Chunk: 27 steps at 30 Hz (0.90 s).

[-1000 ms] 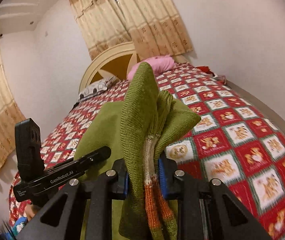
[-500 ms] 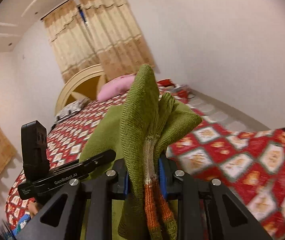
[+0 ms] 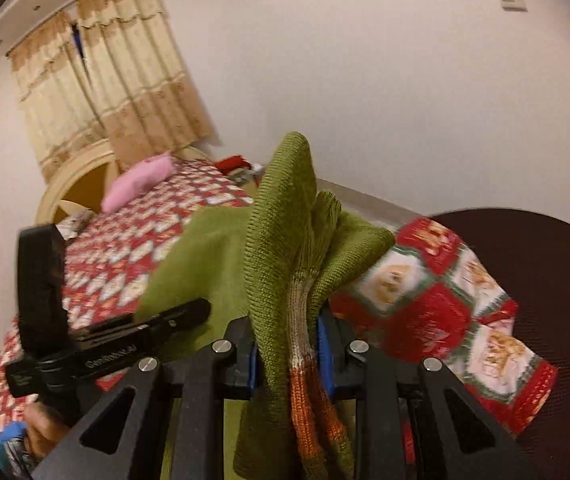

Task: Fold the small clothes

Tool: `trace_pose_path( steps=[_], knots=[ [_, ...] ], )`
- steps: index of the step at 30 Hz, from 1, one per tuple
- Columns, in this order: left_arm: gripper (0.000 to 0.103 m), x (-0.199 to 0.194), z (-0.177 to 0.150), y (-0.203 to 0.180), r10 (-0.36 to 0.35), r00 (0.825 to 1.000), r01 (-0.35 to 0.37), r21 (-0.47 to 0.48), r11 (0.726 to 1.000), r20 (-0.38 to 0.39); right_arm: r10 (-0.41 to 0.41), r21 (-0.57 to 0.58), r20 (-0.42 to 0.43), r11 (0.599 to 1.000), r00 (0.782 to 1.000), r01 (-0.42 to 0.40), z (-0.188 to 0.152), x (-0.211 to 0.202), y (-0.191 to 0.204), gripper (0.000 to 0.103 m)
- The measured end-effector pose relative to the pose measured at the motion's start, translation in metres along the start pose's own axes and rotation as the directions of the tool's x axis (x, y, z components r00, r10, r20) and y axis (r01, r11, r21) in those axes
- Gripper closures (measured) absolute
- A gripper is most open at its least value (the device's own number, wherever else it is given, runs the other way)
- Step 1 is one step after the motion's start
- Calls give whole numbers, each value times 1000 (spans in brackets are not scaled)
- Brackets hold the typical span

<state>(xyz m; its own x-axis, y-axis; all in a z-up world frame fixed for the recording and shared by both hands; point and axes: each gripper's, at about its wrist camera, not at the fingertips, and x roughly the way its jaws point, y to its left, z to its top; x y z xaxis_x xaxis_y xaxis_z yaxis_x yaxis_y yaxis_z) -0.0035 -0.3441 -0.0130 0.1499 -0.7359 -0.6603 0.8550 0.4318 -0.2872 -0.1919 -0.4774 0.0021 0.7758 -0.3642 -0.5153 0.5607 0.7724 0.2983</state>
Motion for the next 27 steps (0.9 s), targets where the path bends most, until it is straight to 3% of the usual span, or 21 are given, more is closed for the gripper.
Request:
trace_pose_path(
  steps=[6,10,12,14,15,16,19,24,27],
  knots=[
    [66,39,0,-16,88,994,-83,74,994,-65,-66,46,-59,997,996,69,-17,37,-43,80],
    [57,48,-1,-16,120,990,-114,77,990,-74,-57,106,-112,992,992,69,-27,58,-69,79],
    [49,52,0,-20,148,986,-140,95,986,-78,-32,148,-129,988,991,51,-27,64,-78,79],
    [31,56,0,-21,187,979,-178,100,979,-85,-9,188,-151,981,989,38,-29,69,-85,75],
    [28,56,0,-20,203,975,-194,97,976,-88,1,207,-159,978,987,32,-30,71,-89,74],
    [25,55,0,-19,207,974,-198,92,976,-95,6,225,-167,974,986,32,-31,71,-93,67],
    [17,49,-4,-15,208,972,-199,89,976,-110,-7,254,-179,966,984,53,-36,66,-101,50],
    [11,31,-12,-12,240,966,-231,94,968,-98,-30,242,-147,968,989,65,-41,34,-99,49],
    [11,19,-18,-18,263,962,-254,111,961,-70,-108,121,-98,985,989,119,-44,1,-82,49]
  ],
)
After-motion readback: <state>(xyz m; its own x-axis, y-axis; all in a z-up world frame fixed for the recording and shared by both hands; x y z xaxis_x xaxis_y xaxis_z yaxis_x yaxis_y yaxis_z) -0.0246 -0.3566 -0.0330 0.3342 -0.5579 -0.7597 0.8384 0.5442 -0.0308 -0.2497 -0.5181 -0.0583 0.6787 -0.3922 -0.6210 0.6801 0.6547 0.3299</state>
